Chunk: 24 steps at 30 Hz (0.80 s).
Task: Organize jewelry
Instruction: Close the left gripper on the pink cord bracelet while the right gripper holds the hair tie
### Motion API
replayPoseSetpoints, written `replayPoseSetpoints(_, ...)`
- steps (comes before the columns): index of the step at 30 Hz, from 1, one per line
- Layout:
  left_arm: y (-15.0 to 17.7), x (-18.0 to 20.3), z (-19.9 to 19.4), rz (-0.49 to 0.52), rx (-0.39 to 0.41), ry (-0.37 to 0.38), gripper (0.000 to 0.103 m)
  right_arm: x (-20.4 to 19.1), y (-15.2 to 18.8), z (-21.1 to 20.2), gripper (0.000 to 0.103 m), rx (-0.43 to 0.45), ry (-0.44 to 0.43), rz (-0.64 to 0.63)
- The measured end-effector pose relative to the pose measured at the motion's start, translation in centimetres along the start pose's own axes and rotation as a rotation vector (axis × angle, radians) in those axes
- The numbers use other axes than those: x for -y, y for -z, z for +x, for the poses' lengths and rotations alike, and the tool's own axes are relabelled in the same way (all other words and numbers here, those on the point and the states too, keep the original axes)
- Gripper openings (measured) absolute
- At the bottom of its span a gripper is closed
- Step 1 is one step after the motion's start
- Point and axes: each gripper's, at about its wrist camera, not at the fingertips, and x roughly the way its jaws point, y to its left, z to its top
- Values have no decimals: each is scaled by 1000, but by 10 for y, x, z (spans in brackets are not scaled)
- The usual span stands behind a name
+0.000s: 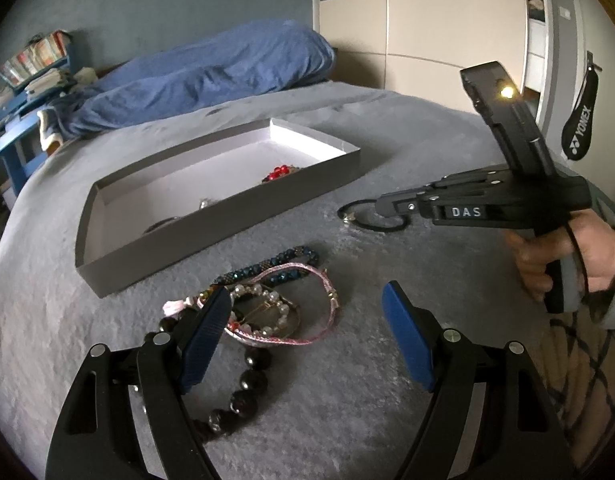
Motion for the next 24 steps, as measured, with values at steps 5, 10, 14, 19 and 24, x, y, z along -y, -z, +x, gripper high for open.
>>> replayPoseSetpoints(5, -6, -1, 5, 8, -22, 3, 64, 0, 0, 0, 3, 1, -2, 1)
replayPoseSetpoints(10, -12, 7, 3, 26, -7, 36, 58, 0, 0, 0, 3, 1, -4, 3)
replayPoseSetpoints(14, -14, 17, 15, 58, -59, 57, 38, 0, 0, 0, 3, 3, -4, 3)
replayPoseSetpoints(19, -12, 13, 38, 20, -172, 29, 28, 0, 0, 1, 3, 4, -6, 3)
replayPoseSetpoints(24, -14, 10, 43, 6, -202, 42, 13, 0, 0, 1, 3, 5, -7, 4)
